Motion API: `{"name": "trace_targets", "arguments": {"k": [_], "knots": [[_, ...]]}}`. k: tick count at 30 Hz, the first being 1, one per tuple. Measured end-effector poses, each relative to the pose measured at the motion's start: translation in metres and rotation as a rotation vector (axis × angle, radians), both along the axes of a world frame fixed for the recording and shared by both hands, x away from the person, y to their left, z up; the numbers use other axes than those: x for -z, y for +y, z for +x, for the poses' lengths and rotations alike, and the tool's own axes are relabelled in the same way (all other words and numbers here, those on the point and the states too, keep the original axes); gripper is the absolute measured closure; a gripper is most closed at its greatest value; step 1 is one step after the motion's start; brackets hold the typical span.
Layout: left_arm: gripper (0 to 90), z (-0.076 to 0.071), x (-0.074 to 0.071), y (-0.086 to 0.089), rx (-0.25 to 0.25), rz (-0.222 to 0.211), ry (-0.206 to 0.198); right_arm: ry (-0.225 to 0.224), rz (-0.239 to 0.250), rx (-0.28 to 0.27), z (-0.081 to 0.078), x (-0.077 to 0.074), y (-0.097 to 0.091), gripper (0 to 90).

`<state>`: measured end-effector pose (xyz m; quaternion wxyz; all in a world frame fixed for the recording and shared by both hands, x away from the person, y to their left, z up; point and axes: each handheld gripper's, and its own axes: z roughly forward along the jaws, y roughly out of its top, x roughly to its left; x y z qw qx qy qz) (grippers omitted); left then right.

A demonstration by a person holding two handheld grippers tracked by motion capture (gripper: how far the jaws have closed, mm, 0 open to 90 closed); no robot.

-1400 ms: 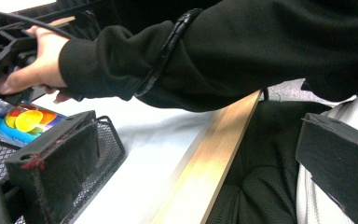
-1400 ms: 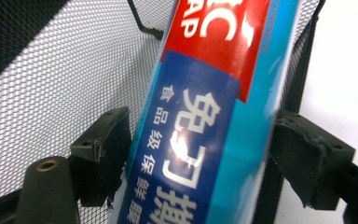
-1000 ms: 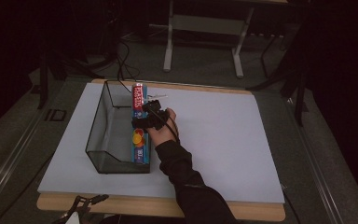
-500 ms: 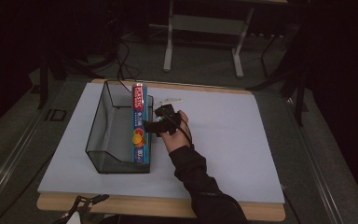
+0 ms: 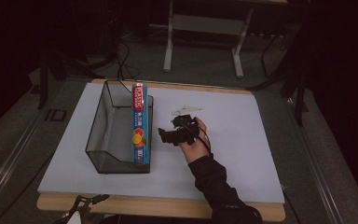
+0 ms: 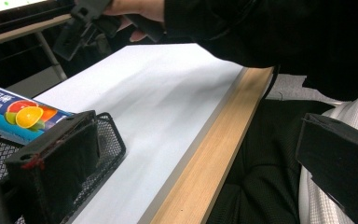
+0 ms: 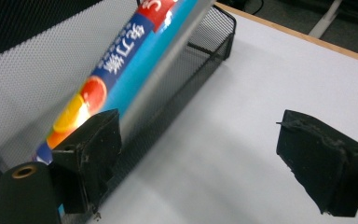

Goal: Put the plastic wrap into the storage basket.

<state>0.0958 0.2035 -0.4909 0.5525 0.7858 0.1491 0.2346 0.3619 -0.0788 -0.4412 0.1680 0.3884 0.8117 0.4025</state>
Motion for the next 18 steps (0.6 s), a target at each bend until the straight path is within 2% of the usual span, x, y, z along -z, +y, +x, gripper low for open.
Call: {"name": "trace_targets", "arguments": {"k": [11, 18], "knots": [[0.3, 0.0, 0.0, 0.0, -0.002, -0.001, 0.0, 0.003, 0.019, -0.026, -0.02, 0.012, -0.034, 13.5], [0.3, 0.001, 0.0, -0.001, -0.003, 0.002, 0.001, -0.032, 0.035, -0.033, -0.034, 0.018, -0.055, 13.7]]}}
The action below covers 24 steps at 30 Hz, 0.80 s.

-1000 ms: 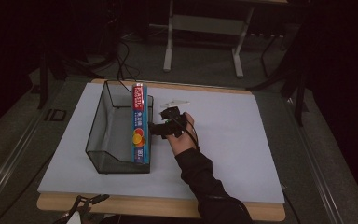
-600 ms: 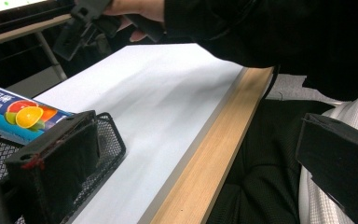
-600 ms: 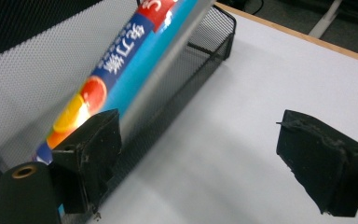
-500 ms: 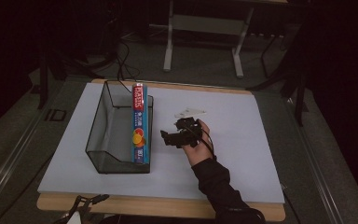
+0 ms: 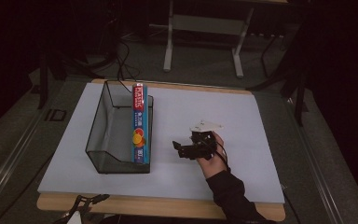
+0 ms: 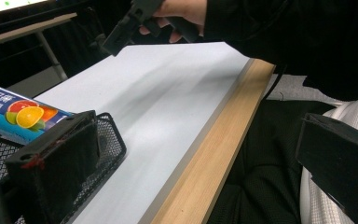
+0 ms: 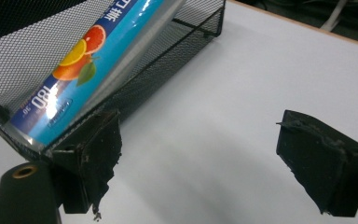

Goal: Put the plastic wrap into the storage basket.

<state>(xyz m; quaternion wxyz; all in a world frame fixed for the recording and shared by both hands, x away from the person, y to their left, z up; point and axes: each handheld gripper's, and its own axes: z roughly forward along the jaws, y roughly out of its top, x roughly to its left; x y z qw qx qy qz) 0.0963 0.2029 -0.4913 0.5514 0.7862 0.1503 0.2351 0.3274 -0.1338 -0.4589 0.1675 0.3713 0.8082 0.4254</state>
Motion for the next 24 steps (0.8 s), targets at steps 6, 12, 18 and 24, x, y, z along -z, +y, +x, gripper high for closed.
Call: {"name": "trace_targets", "arguments": {"k": [6, 12, 18, 24], "knots": [[0.3, 0.0, 0.0, 0.0, -0.001, -0.002, -0.001, -0.017, -0.002, 0.003, -0.01, 0.003, -0.017, 13.7], [0.3, 0.0, 0.0, 0.0, 0.0, 0.0, -0.001, -0.005, -0.026, 0.015, -0.02, 0.012, -0.032, 13.7], [0.3, 0.0, 0.0, 0.0, -0.001, 0.001, -0.001, 0.0, -0.043, 0.024, -0.029, 0.017, -0.045, 13.7], [0.3, 0.0, 0.0, 0.0, -0.001, 0.003, -0.002, -0.008, -0.062, 0.036, -0.036, 0.02, -0.056, 13.7]]}}
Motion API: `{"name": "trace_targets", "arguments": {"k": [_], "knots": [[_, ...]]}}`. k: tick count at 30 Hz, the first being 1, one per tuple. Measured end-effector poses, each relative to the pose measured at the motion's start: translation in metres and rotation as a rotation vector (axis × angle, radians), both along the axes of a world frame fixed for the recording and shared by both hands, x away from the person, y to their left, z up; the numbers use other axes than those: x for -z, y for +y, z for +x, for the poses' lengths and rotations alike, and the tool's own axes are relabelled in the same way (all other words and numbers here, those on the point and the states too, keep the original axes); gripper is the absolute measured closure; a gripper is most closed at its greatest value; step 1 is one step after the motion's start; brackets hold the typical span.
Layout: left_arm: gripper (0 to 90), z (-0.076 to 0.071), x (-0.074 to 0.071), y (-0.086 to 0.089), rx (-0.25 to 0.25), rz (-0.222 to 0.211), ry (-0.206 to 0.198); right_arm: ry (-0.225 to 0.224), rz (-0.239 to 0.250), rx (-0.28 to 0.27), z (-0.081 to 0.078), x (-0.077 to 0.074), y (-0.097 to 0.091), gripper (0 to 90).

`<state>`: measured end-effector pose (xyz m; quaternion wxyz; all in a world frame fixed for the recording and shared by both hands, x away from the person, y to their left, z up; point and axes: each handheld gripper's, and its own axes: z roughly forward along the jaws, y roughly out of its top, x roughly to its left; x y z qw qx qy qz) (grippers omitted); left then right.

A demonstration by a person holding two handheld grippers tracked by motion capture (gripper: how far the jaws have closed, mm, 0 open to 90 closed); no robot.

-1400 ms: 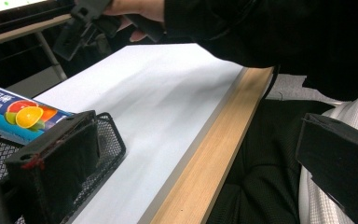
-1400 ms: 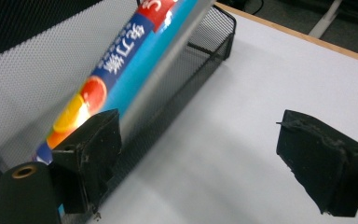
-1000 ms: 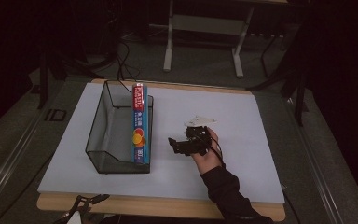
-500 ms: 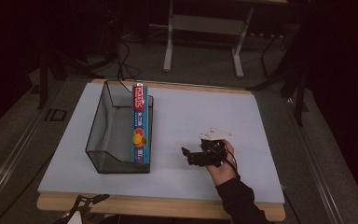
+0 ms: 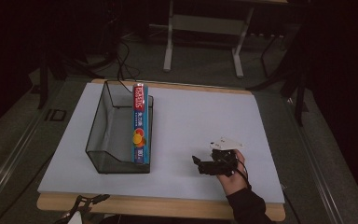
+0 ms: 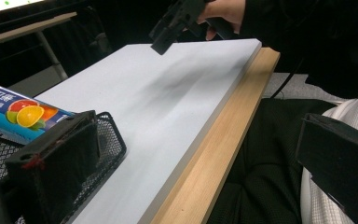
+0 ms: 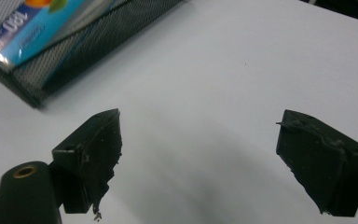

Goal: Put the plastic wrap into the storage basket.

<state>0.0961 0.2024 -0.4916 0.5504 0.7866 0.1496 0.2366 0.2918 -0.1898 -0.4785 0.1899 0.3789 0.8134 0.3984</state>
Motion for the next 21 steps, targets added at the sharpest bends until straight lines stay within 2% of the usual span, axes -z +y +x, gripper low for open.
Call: {"name": "trace_targets", "arguments": {"k": [8, 16, 21], "knots": [[0.3, 0.0, 0.0, 0.0, 0.001, 0.001, 0.0, -0.003, -0.013, 0.009, -0.006, 0.005, -0.008, 13.7], [0.3, -0.001, 0.0, 0.0, 0.006, 0.001, 0.001, -0.003, -0.026, 0.01, -0.002, 0.019, -0.006, 13.7], [0.3, -0.001, 0.0, 0.0, 0.008, 0.003, 0.002, 0.0, -0.03, 0.01, -0.001, 0.021, -0.007, 13.7]]}}
